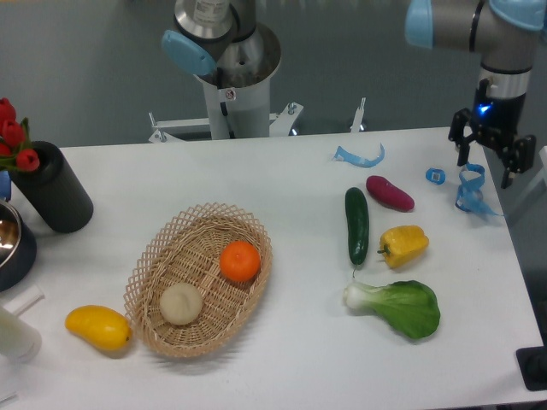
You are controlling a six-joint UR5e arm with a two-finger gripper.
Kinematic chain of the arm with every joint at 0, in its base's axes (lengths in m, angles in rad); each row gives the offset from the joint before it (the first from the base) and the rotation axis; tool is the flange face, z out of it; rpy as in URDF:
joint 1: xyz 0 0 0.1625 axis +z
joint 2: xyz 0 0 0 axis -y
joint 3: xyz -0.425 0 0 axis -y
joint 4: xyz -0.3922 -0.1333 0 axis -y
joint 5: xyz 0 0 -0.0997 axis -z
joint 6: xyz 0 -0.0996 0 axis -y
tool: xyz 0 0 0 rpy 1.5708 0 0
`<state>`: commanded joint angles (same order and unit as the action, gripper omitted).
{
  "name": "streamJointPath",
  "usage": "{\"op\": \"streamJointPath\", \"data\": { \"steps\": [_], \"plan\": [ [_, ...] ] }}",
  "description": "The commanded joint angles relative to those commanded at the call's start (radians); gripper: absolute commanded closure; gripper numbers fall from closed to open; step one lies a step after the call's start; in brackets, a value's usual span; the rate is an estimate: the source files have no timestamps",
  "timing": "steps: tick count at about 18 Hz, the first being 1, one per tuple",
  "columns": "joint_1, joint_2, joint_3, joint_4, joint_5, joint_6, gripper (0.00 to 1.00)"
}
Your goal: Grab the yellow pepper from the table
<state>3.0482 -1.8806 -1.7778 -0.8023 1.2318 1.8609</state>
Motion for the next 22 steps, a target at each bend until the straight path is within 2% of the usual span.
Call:
{"op": "streamJointPath", "data": {
  "steps": [4, 6, 11, 13, 22],
  "plan": [
    [-0.060, -0.020, -0.028, 0.026, 0.002, -0.029, 0.00],
    [-0.075, -0.035, -0.035, 0.029, 0.046, -0.069, 0.00],
    [-0.140, -0.049, -0.038, 0.034, 0.150, -0.063, 0.00],
    [-0.181, -0.081, -0.032, 0.034, 0.175, -0.072, 0.00],
    [-0.197, -0.137, -0.029, 0.034, 0.183, -0.062, 0.00]
  ]
}}
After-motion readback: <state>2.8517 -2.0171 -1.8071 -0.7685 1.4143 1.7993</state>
